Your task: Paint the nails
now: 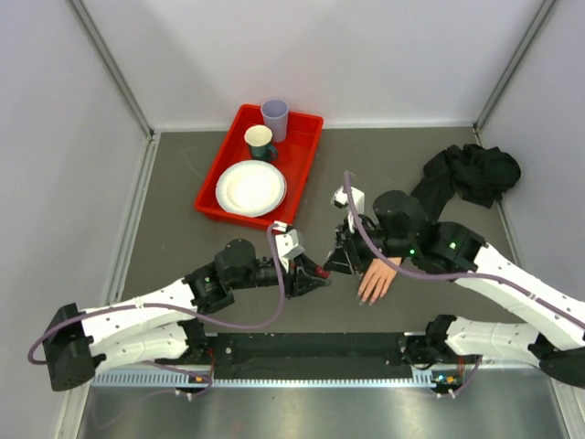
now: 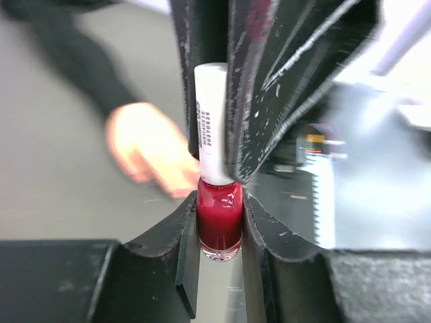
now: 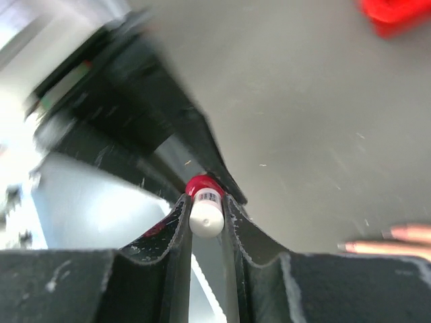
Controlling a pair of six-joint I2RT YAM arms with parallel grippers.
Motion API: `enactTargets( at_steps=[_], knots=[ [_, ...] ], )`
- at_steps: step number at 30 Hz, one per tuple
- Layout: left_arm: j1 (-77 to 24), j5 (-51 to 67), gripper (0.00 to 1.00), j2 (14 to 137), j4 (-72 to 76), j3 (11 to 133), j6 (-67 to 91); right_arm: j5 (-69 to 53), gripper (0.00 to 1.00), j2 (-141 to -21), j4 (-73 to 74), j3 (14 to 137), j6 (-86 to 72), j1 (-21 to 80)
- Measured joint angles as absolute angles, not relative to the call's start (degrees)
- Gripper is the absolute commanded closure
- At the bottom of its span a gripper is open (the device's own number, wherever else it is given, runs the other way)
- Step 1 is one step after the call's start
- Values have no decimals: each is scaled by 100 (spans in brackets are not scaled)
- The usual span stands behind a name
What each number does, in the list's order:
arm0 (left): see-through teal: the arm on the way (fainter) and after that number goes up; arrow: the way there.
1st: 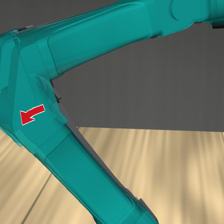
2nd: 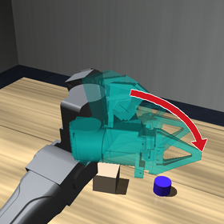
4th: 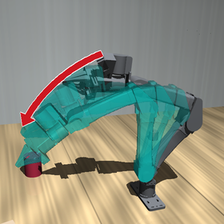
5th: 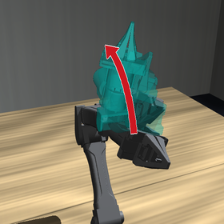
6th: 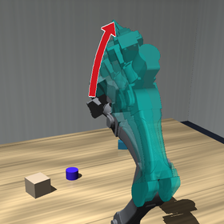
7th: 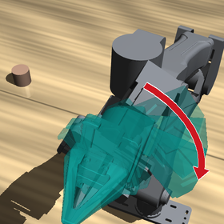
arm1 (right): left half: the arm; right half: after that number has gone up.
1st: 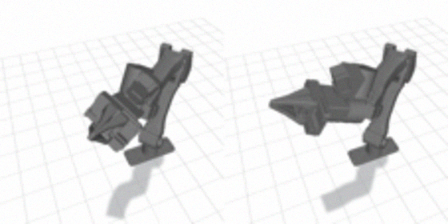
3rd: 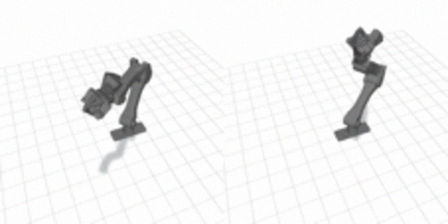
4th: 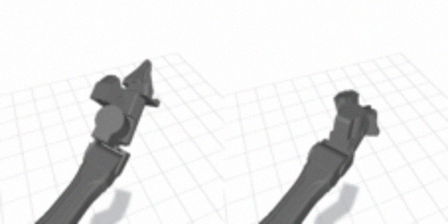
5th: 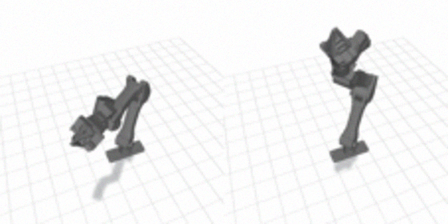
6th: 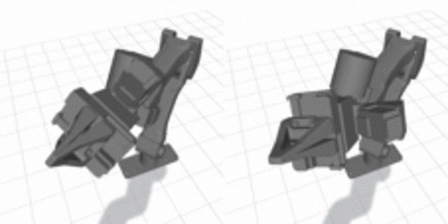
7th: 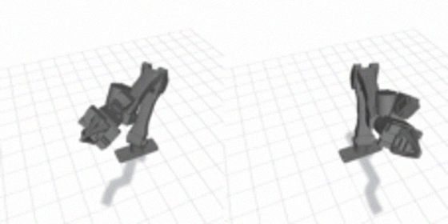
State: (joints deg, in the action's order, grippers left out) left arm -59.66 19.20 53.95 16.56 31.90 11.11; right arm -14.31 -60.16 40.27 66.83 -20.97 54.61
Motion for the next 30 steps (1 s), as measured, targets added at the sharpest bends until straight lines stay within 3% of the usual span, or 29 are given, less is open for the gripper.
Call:
enactTargets(
  at_steps=[8,15,16,17,19,20,21,24,30],
  knots=[
    [-5937,4027,100,5240,2097,3221,2174,-3548,100,-5426,3548,6313,-884,5461],
    [-5940,4711,100,5516,2075,3500,2440,-4115,100,-5336,3553,6311,-449,5461],
    [-5940,4700,100,5516,2001,3555,2401,-4082,96,-5308,3548,6311,-449,5461],
    [-5942,4652,100,5516,1881,3623,2349,-4042,78,-5284,3542,6316,-451,5461],
    [-5953,4318,100,5498,1557,3791,2095,-3763,66,-5249,3586,6390,-563,5461],
    [-5959,4248,100,5492,1518,3815,2056,-3540,50,-5251,3614,6455,-683,5463],
    [-5966,3957,100,5459,1415,3863,1894,-3253,44,-5262,3642,6512,-808,5463],
    [-5994,3048,100,5297,1168,3892,1446,-2106,35,-5354,3898,6770,-1358,5461],
    [-6010,1389,100,5293,867,3874,834,-307,39,-5642,4556,7400,-2740,5459]
  ],
)
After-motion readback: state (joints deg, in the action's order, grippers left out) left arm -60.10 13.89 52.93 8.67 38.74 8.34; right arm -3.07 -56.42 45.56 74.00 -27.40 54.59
